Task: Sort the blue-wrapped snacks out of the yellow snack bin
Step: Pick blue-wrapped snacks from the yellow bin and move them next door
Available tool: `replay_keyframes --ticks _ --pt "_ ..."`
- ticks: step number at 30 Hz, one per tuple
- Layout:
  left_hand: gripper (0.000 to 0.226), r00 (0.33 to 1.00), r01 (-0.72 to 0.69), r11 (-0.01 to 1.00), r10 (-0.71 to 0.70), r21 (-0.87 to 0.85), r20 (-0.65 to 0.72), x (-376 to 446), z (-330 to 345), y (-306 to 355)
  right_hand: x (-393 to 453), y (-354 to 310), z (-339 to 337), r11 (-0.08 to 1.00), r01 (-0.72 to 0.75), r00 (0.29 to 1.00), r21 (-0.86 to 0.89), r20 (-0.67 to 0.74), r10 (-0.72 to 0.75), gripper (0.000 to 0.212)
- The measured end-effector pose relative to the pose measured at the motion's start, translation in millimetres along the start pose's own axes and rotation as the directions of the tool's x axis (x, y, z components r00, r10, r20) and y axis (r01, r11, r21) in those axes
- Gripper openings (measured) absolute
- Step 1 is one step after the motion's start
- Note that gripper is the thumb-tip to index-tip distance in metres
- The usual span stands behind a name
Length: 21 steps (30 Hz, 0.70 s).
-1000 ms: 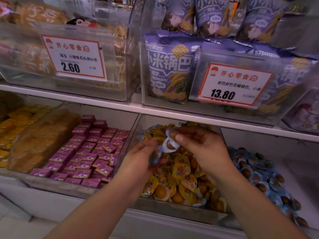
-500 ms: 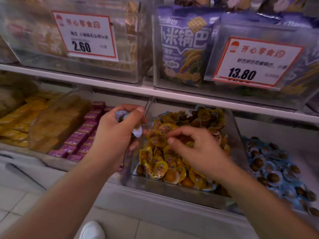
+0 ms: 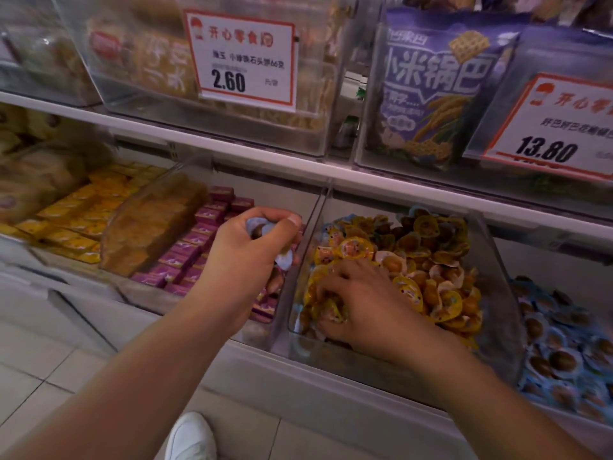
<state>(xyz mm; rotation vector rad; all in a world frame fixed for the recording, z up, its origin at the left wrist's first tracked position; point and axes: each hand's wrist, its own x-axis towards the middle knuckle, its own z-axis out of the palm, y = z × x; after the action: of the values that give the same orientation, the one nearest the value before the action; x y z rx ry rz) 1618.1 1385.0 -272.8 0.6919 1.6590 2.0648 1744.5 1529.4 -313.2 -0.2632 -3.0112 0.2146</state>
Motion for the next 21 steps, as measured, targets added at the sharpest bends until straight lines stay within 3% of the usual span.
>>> replay_keyframes --ticks 3,6,8,10,12,14,16,18,21 --pt "0.01 1.0 0.017 1.0 -0.017 -0.012 0.011 0 -1 1 3 13 -4 0.982 -0.115 0.99 -0.15 -0.101 0.101 0.036" --pt "0.009 1.0 0.019 1.0 -0.019 -0.018 0.016 0 -2 2 0 25 -12 0.965 -0.221 0.972 -0.141 -0.117 0.206 0.032" --pt "0.01 1.0 0.018 1.0 -0.018 -0.012 0.017 0 -2 2 -4 24 -18 0.983 -0.157 0.979 -0.096 -0.146 0.142 0.031" --pt "0.011 1.0 0.016 1.0 -0.015 -0.007 0.01 1 -1 1 -7 9 -24 0.997 -0.023 0.979 0.069 -0.202 0.037 0.025" --pt "0.01 1.0 0.014 1.0 -0.014 -0.006 0.003 2 2 1 -10 -14 -25 0.961 0.076 0.995 0.267 -0.089 -0.054 0.023" --pt "0.009 1.0 0.014 1.0 -0.014 0.005 0.003 1 4 0 -14 -32 -22 0.934 0.093 0.987 0.346 0.088 -0.131 0.024" --pt "0.01 1.0 0.009 1.0 -0.009 0.024 0.001 0 5 0 -17 -33 -20 0.938 0.031 0.979 0.344 0.177 -0.097 0.028" --pt "0.01 1.0 -0.002 0.999 0.002 0.039 0.008 -2 5 1 -19 -29 -19 0.944 -0.036 0.973 0.328 0.227 -0.042 0.047" --pt "0.01 1.0 -0.015 0.999 0.014 0.049 0.006 -3 4 1 -19 -29 -13 0.975 -0.031 0.975 0.219 0.221 -0.018 0.065"
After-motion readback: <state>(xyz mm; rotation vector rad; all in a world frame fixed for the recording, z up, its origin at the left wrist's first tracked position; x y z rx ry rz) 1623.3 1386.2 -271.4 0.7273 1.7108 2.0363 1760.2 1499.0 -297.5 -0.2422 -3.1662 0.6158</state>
